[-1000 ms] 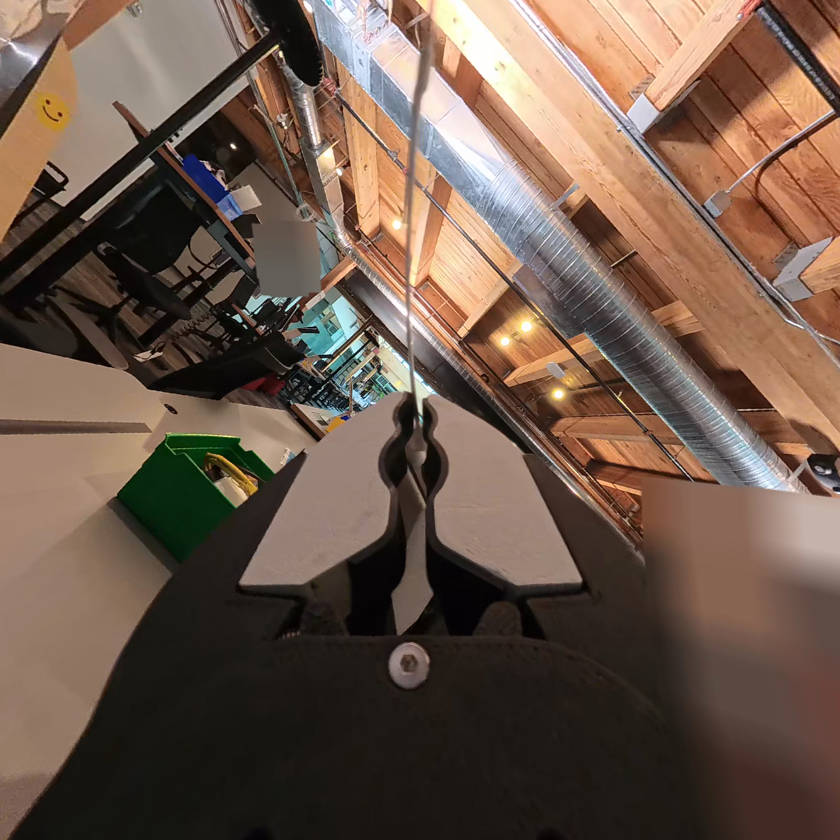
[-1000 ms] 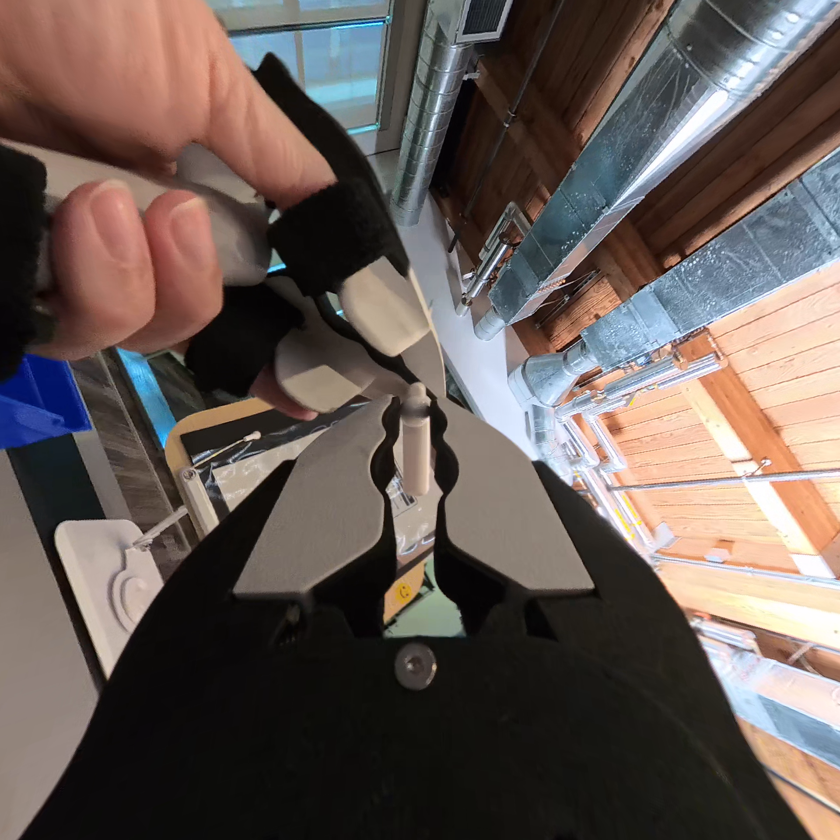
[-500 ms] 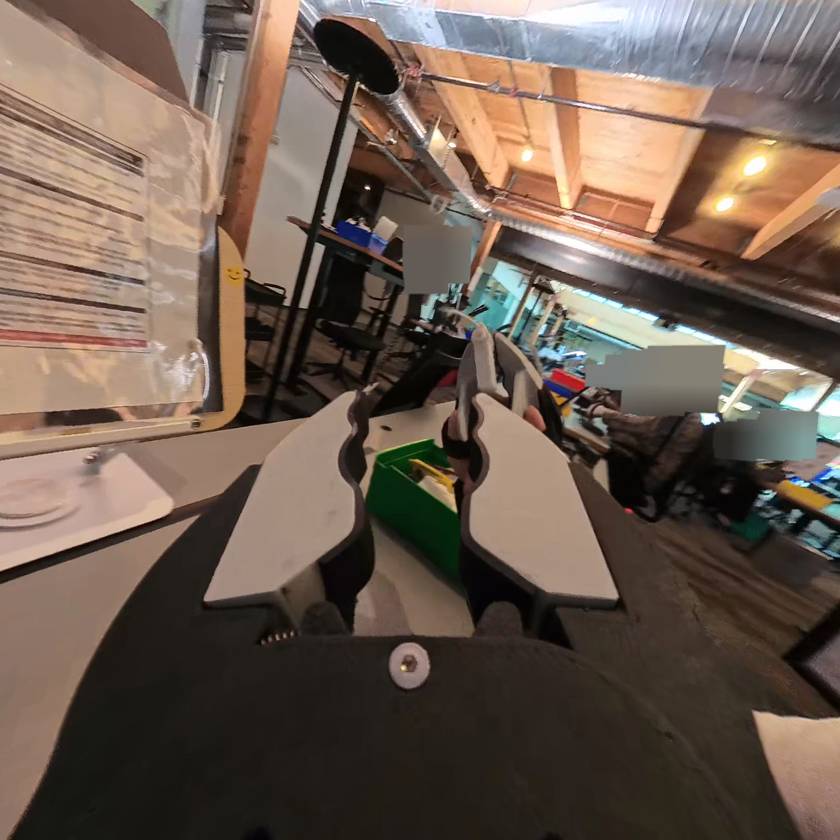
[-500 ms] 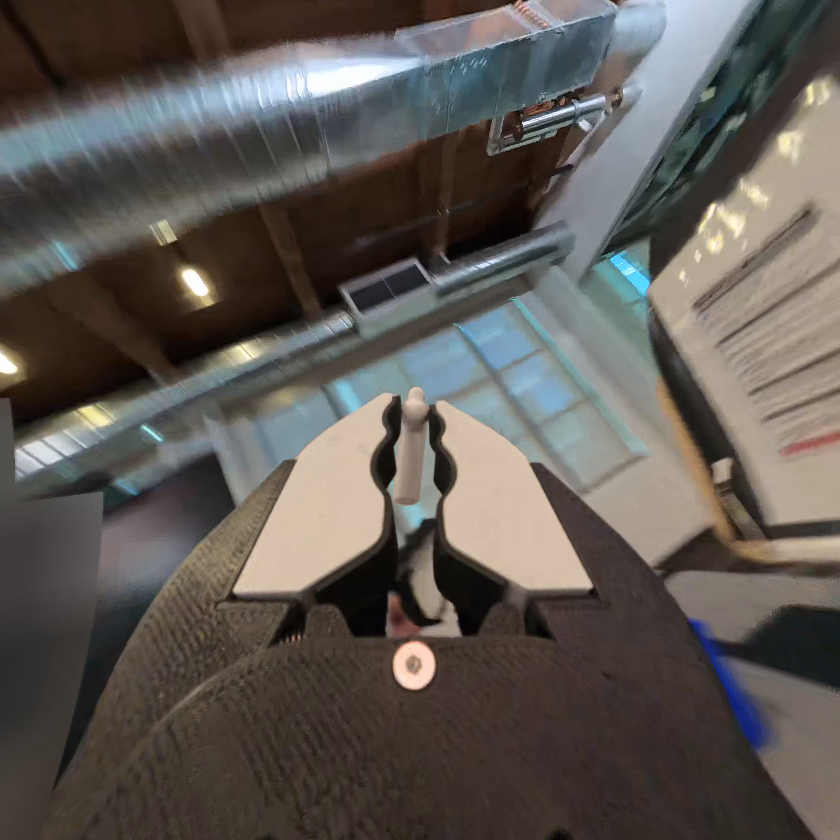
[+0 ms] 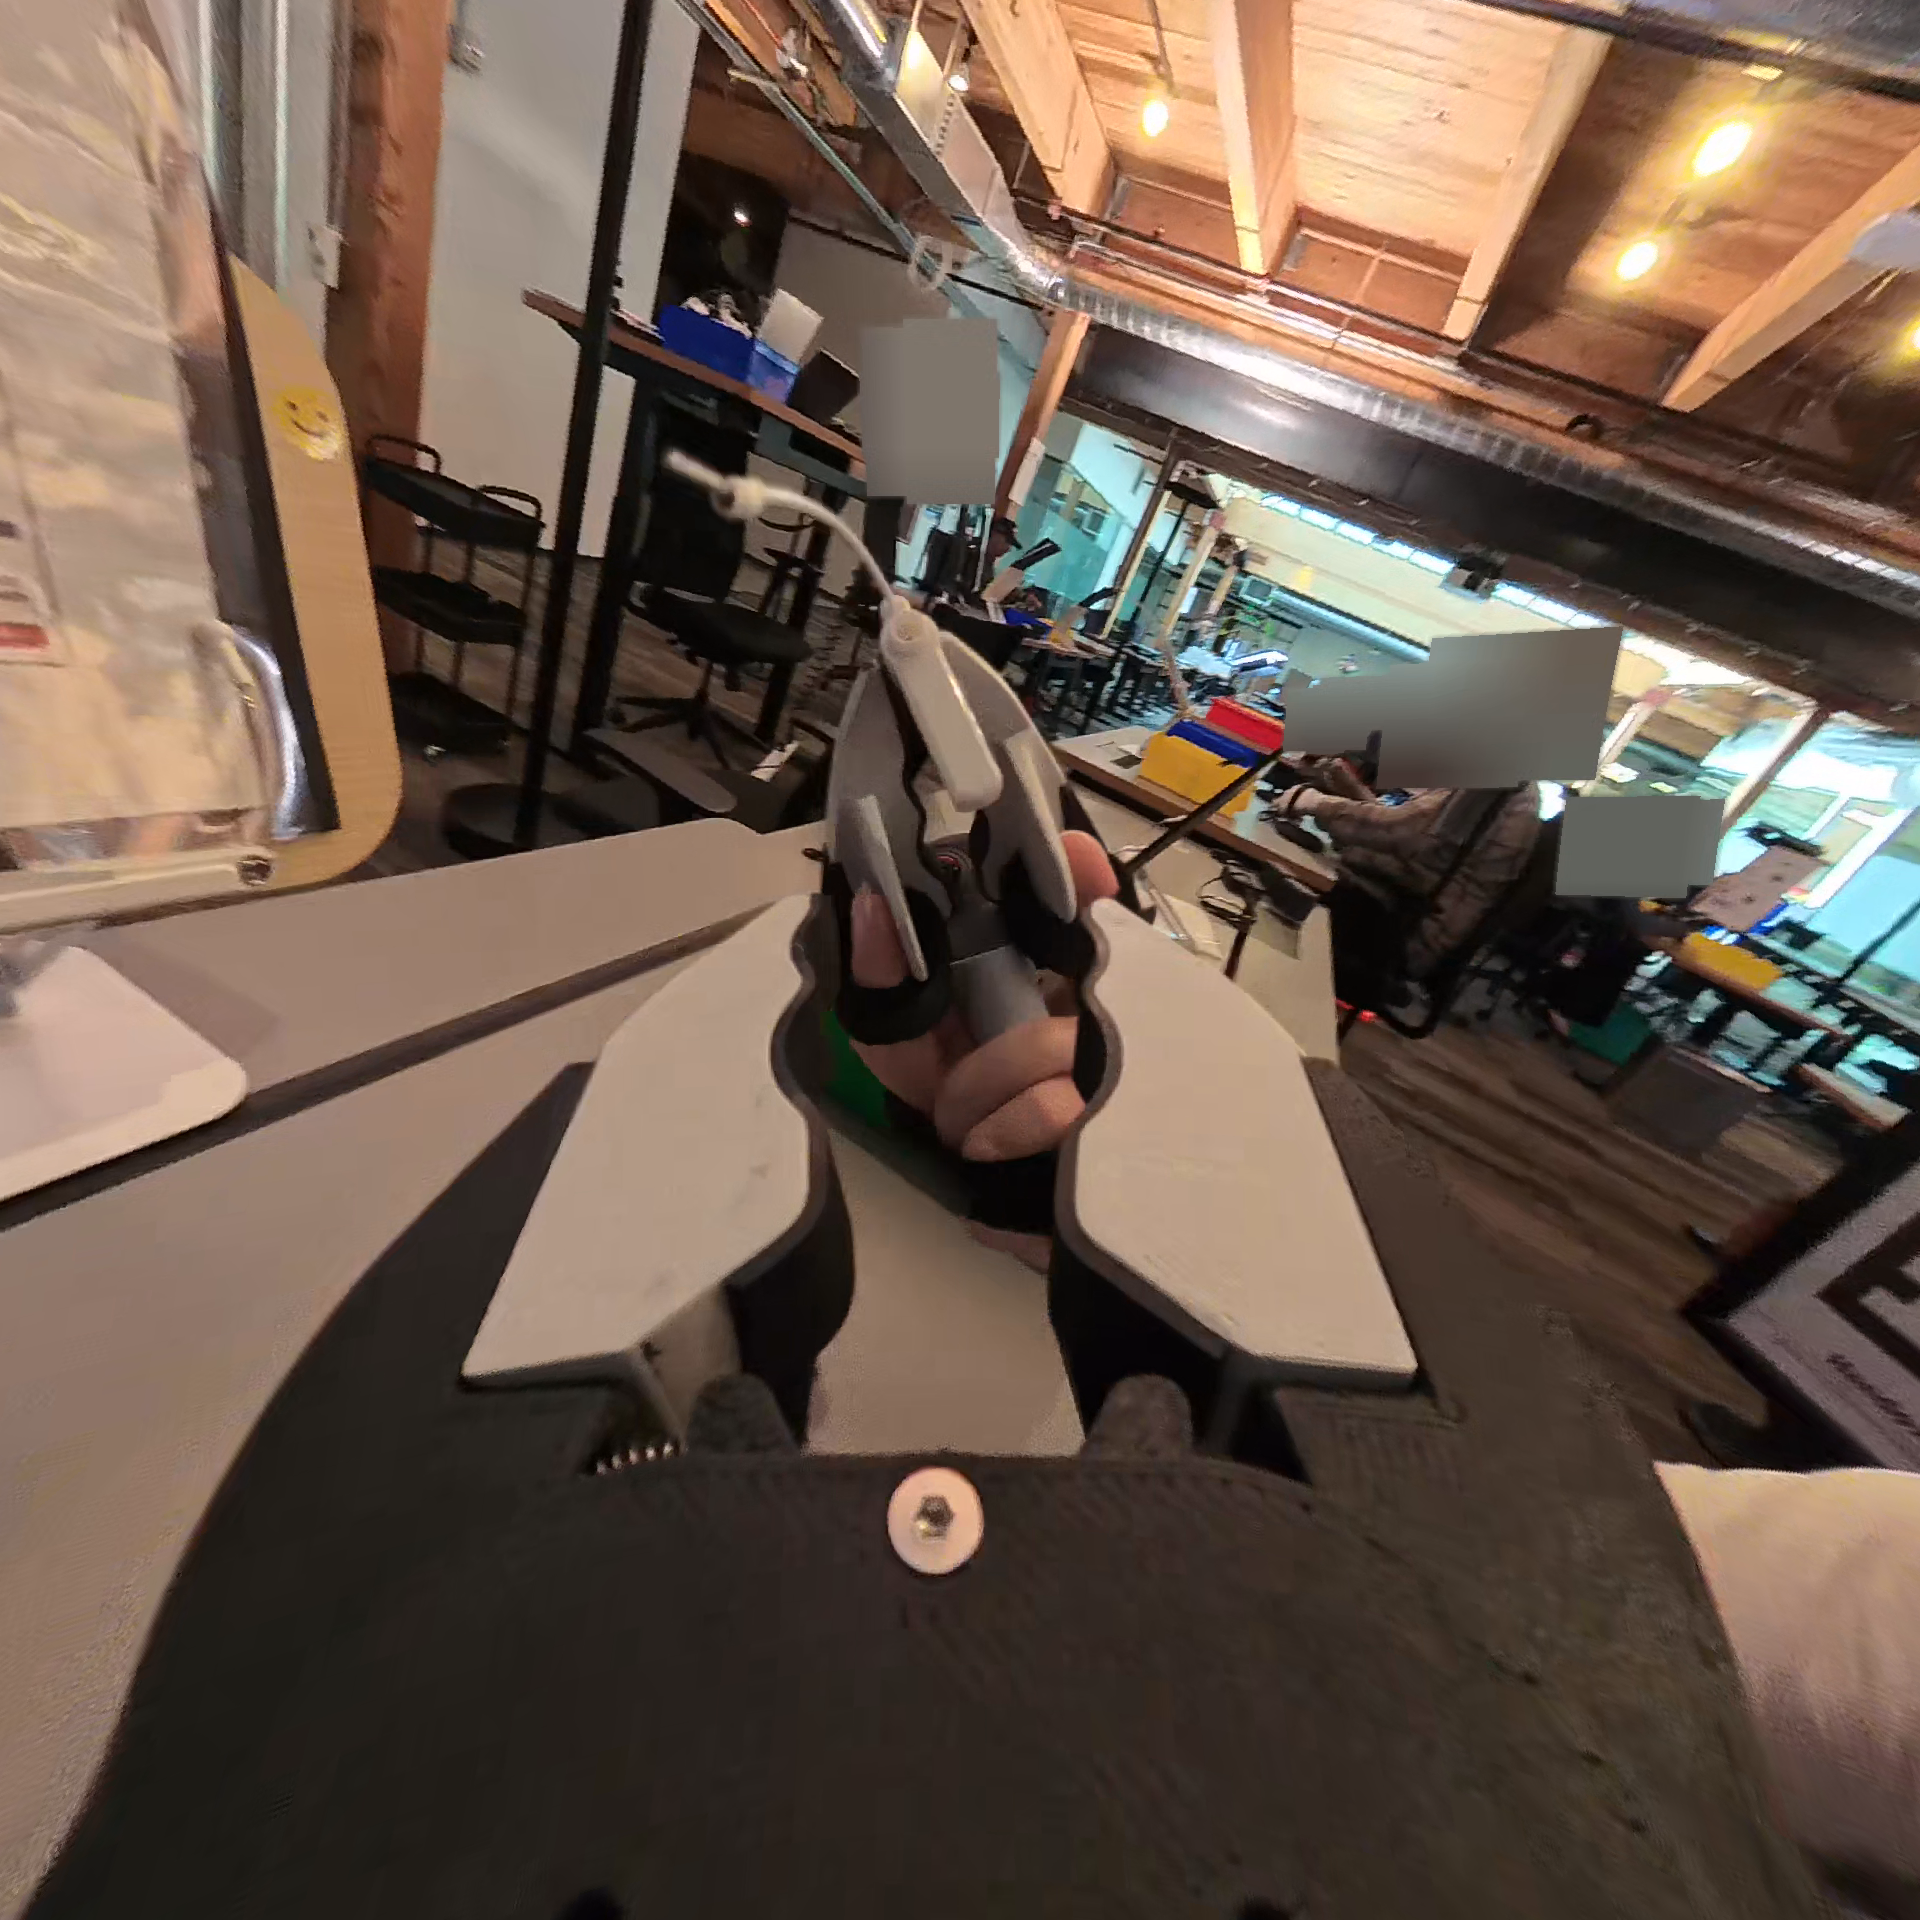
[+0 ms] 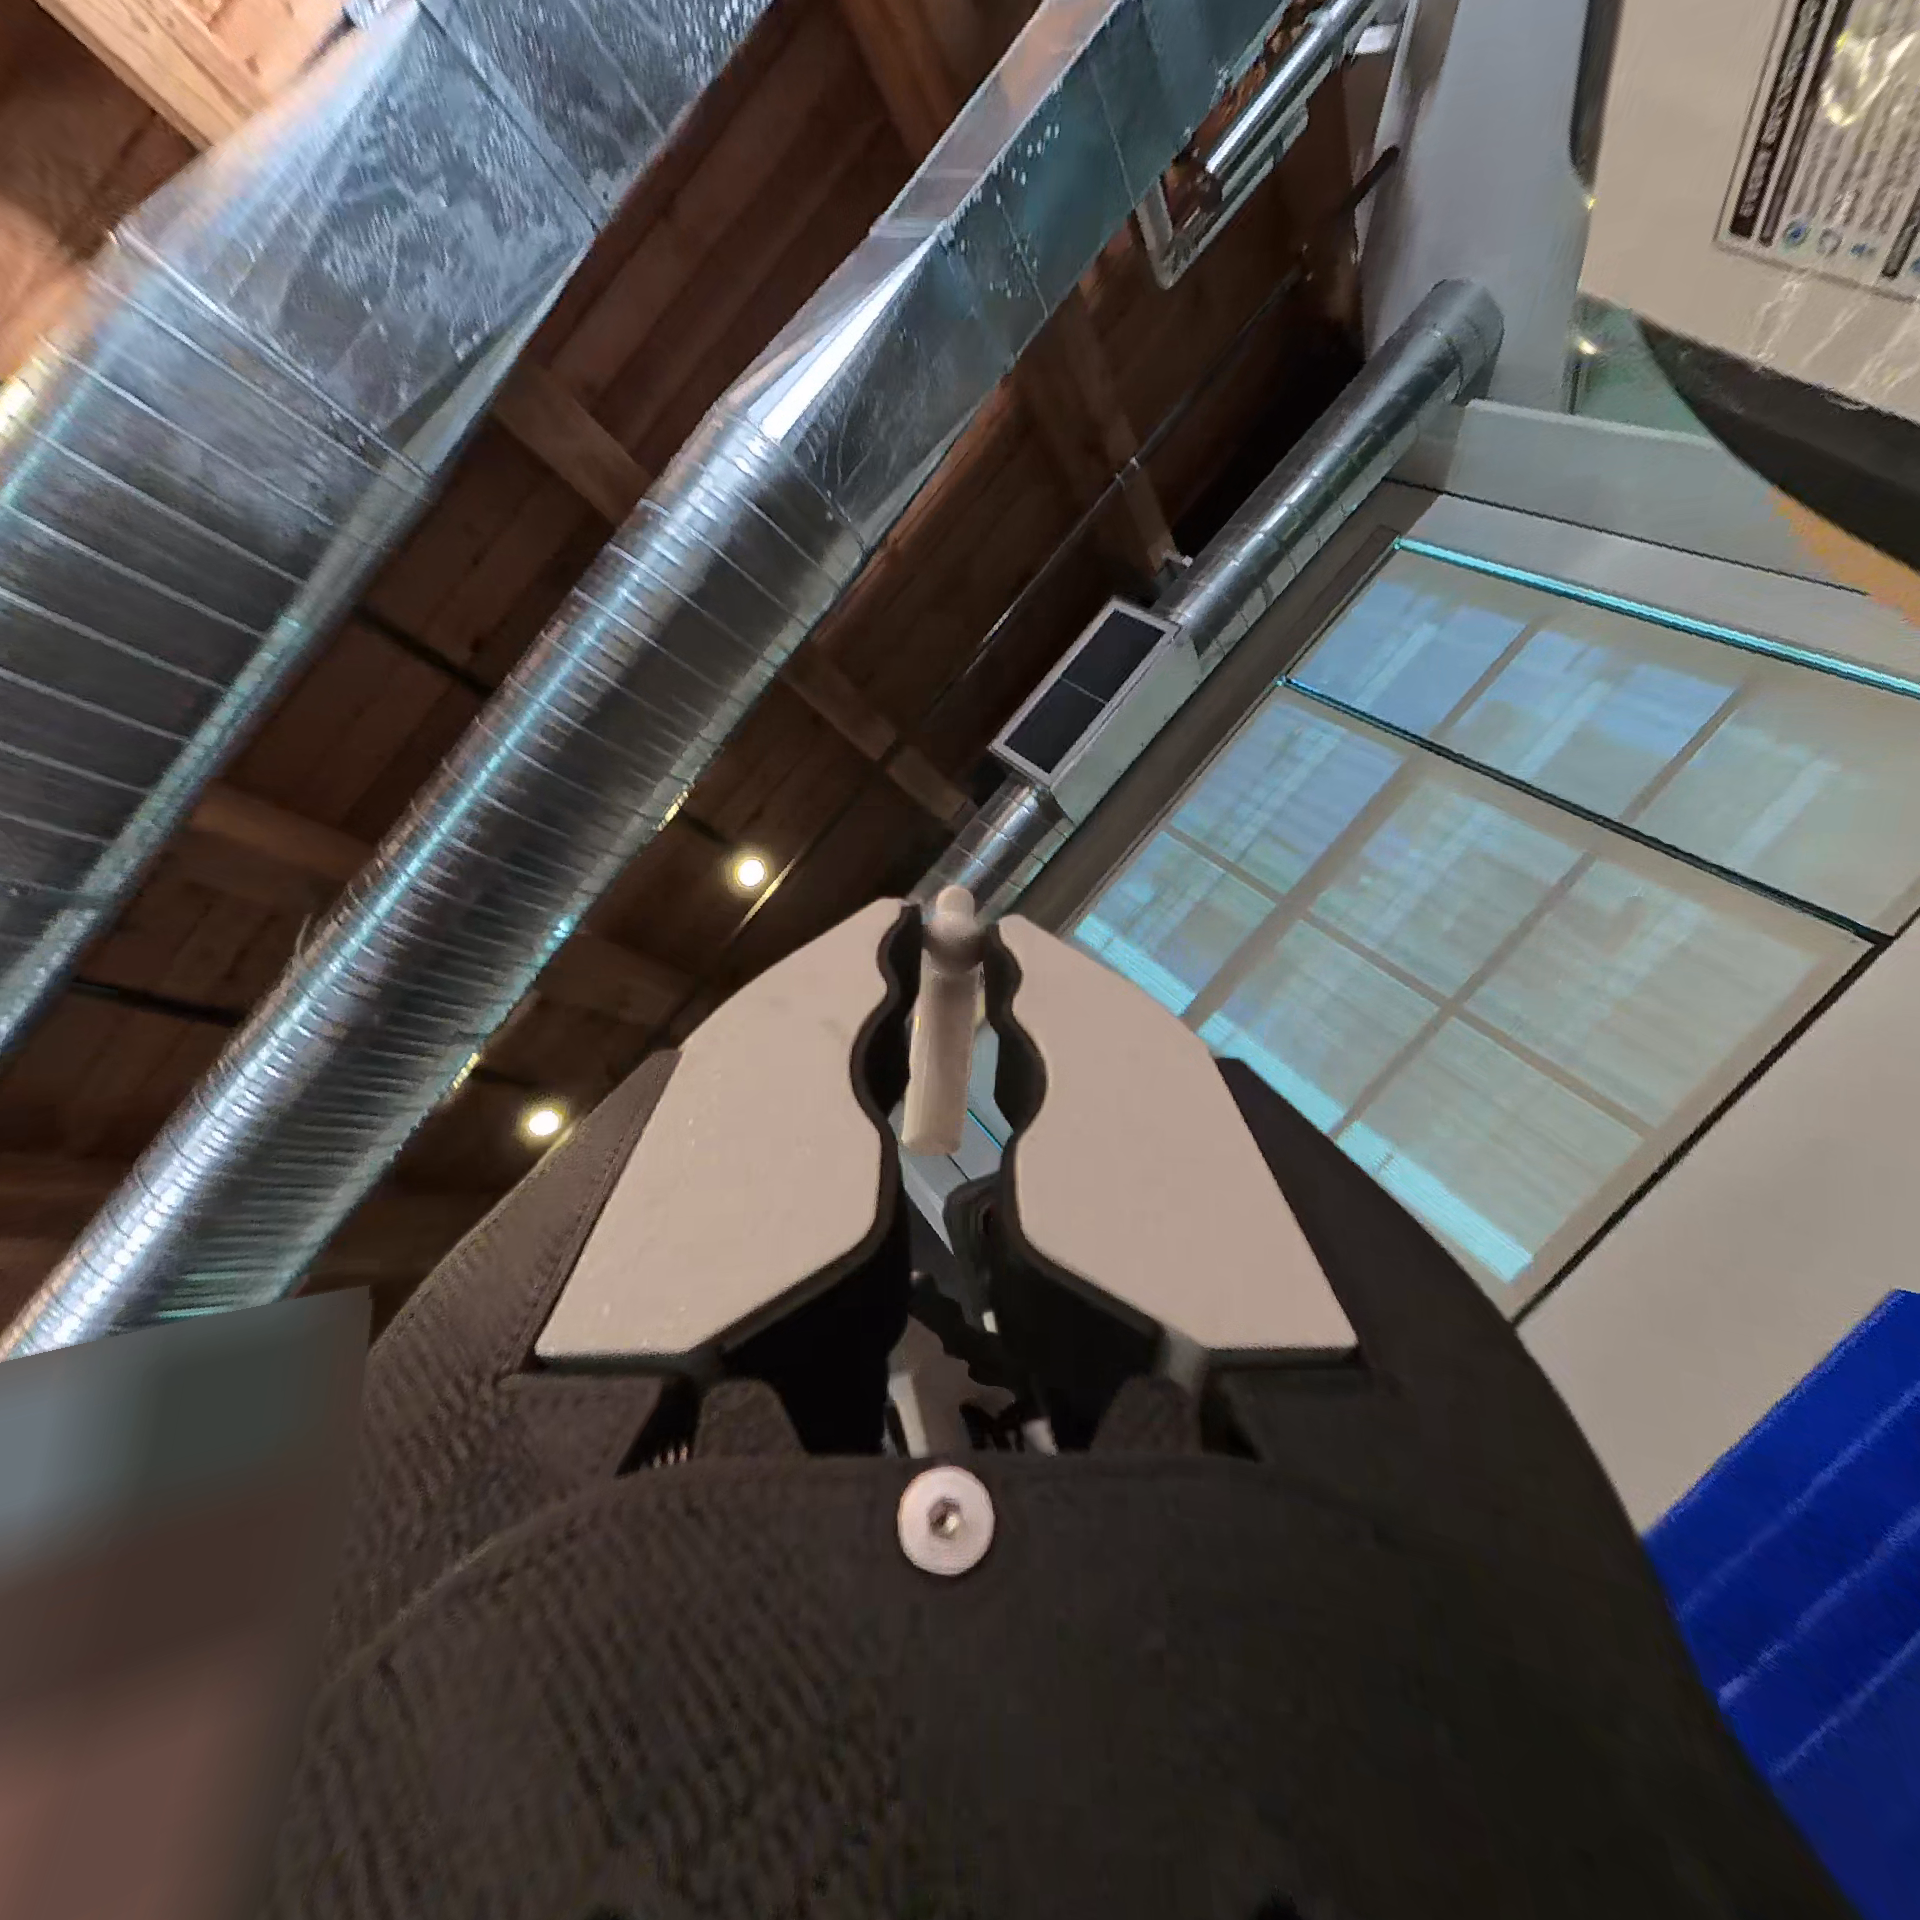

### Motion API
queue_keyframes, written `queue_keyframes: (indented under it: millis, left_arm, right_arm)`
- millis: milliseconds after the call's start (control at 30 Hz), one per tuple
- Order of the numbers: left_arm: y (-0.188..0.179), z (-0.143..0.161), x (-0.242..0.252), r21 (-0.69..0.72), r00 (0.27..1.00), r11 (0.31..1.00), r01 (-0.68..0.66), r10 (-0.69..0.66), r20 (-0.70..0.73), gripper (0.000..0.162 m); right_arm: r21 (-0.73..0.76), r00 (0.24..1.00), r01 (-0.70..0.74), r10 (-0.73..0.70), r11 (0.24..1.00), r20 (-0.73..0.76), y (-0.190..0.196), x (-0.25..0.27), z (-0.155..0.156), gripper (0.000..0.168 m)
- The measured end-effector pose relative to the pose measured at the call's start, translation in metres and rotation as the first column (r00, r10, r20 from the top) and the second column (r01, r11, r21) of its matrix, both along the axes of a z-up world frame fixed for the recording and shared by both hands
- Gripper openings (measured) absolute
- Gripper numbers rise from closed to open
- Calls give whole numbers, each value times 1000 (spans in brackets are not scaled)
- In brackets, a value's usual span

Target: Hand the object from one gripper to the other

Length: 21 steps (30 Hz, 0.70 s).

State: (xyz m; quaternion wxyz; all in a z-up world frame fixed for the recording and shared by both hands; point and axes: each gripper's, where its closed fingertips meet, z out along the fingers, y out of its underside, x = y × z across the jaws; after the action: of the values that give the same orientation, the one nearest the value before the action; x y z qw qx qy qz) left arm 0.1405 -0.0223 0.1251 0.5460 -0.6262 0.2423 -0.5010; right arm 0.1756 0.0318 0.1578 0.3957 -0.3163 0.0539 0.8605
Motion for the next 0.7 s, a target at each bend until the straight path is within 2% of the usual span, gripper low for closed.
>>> queue_keyframes:
  millis: [133,333,433,533,567,633,700]
  left_arm:
    - [1,7,-4,-16,997,1000,8,-7,78,45]
    - [5,7,-10,-20,997,1000,-12,13,77,45]
    - [6,2,-9,-26,999,1000,-4,5,51,34]
    - [0,4,-7,-1,998,999,40,-40,47,12]
    - [1,6,-8,15,998,999,34,-34,48,11]
    - [6,4,-15,55,1000,998,-22,23,-13,11]
    - [17,-1,-29,129,981,983,-131,147,-129,11]
  right_arm:
    - [78,996,23,-29,997,85,-12,-21,0,12]
    - [195,984,62,-92,979,152,-32,-47,1,12]
    - [232,984,67,-103,970,146,-38,-51,2,12]
    - [251,978,81,-126,965,167,-36,-53,1,13]
    - [260,974,99,-148,960,174,-35,-51,1,12]
    - [292,948,160,-229,943,220,-29,-49,-1,12]
    - [354,892,263,-367,897,265,-23,-42,0,27]
